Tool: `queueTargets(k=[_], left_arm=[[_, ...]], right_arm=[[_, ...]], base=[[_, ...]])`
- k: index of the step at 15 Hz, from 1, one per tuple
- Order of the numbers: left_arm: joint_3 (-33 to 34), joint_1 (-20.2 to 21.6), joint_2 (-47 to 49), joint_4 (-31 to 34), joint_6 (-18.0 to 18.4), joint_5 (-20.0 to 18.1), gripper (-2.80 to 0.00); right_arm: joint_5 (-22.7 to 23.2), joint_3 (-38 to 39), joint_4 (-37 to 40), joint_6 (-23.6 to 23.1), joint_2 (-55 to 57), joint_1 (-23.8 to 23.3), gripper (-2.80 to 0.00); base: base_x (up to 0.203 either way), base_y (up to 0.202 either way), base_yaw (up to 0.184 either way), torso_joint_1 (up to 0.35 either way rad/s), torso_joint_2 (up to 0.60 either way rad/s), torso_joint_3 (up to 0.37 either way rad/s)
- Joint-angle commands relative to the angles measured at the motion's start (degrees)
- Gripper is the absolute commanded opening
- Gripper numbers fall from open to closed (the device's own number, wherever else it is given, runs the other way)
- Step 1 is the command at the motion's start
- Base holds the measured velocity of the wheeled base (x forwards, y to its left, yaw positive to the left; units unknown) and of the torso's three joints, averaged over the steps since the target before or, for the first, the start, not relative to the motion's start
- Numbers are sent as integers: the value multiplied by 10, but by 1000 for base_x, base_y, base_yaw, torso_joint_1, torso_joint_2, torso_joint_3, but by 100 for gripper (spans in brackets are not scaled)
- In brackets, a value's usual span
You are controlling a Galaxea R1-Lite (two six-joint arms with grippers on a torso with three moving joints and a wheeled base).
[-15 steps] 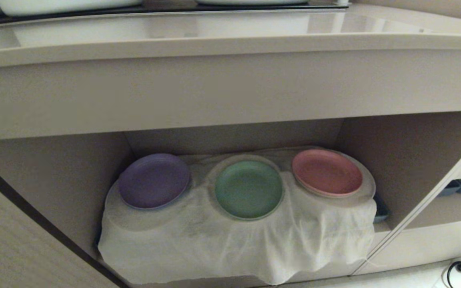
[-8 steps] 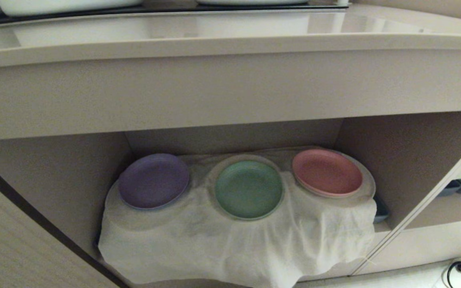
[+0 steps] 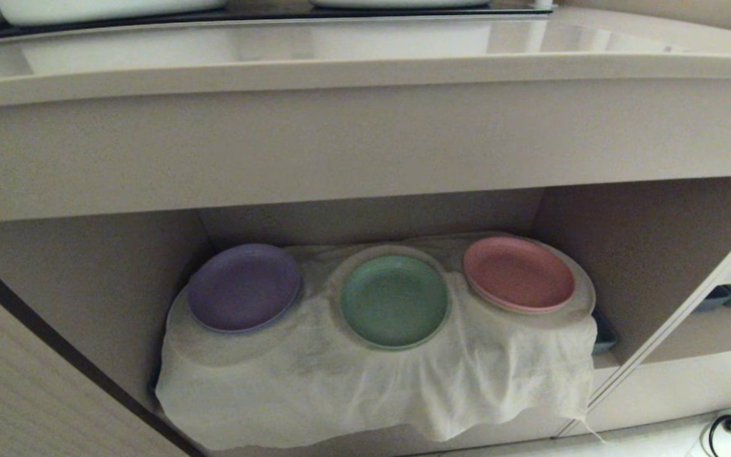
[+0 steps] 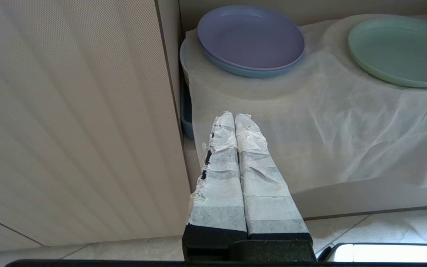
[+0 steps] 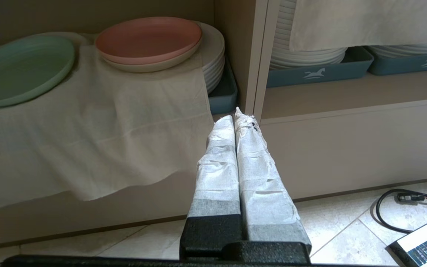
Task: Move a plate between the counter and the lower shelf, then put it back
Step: Pick up the plate in the cupboard
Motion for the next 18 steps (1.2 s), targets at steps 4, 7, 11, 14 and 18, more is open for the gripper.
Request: queueTargets(k=[4,7,11,14,18], left_arm=[[0,0,0,0,-1,0,-280],[0,0,0,0,0,0,-280],[0,0,0,0,-1,0,-280],[0,0,0,0,0,0,-280],[0,0,0,0,0,0,-280]], right_arm=[[-1,0,0,-3,1,0,-280],[-1,0,1,-5,1,0,-280],[-1,0,-1,1,1,0,-280],[-1,0,-1,3,1,0,-280],[0,-1,-2,21,1,0,-280]], base=[[0,0,0,0,0,0],[0,0,0,0,0,0],[0,0,0,0,0,0],[0,0,0,0,0,0],[0,0,0,0,0,0]])
